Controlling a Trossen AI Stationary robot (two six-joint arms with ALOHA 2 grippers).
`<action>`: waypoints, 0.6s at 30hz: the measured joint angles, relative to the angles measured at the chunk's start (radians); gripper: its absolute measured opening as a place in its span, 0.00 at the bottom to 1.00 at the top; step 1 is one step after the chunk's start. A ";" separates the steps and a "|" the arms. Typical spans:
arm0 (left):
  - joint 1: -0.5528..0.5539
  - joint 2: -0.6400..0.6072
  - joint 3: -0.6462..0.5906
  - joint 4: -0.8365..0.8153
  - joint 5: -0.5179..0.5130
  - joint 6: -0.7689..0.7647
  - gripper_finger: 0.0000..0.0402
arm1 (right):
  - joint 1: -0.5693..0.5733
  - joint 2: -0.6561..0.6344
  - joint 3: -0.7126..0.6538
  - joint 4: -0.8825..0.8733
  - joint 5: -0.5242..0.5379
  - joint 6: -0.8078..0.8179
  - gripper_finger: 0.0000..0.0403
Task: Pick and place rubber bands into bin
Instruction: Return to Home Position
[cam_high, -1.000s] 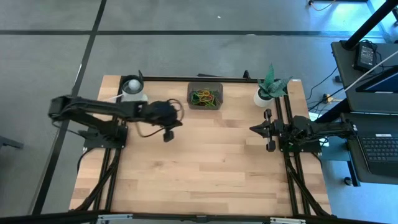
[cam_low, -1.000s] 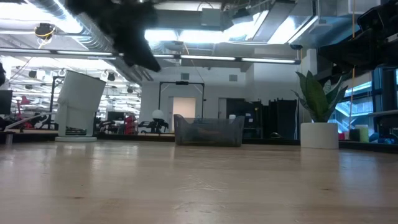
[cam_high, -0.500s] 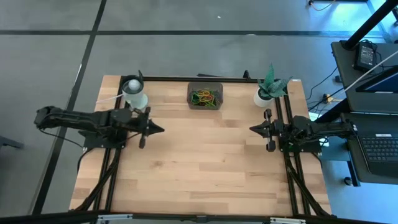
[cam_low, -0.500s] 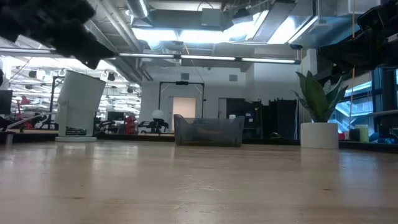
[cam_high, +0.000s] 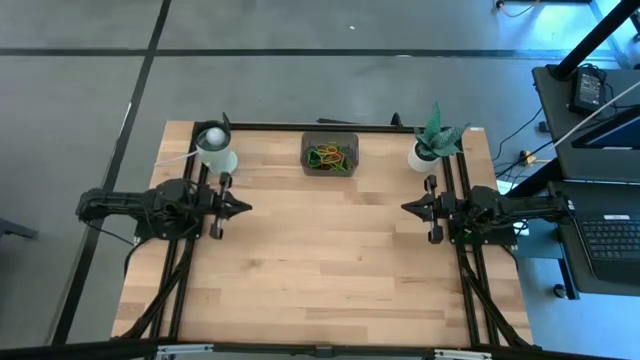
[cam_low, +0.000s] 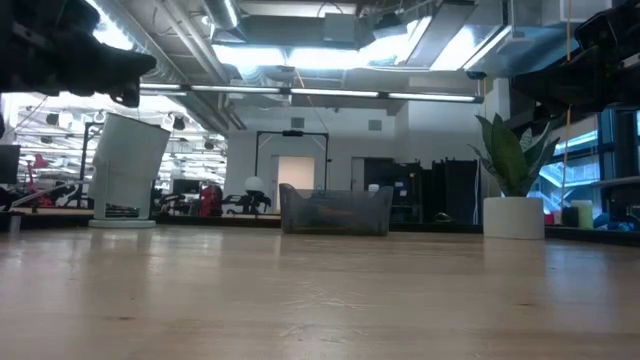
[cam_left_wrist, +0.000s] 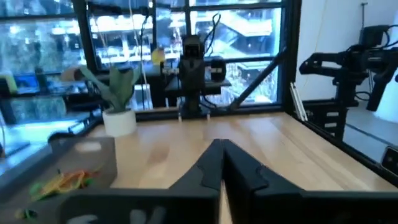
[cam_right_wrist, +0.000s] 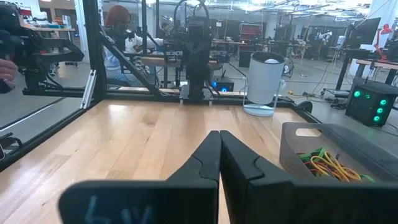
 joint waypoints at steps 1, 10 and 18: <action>0.002 0.001 0.001 0.003 -0.013 0.015 0.00 | 0.000 0.000 0.000 0.000 0.000 0.000 0.02; 0.053 -0.001 0.000 -0.040 -0.013 0.056 0.00 | 0.000 0.000 0.000 0.000 0.000 -0.001 0.02; 0.067 0.010 0.000 -0.043 -0.020 0.045 0.01 | 0.000 0.000 0.000 0.000 0.000 -0.001 0.02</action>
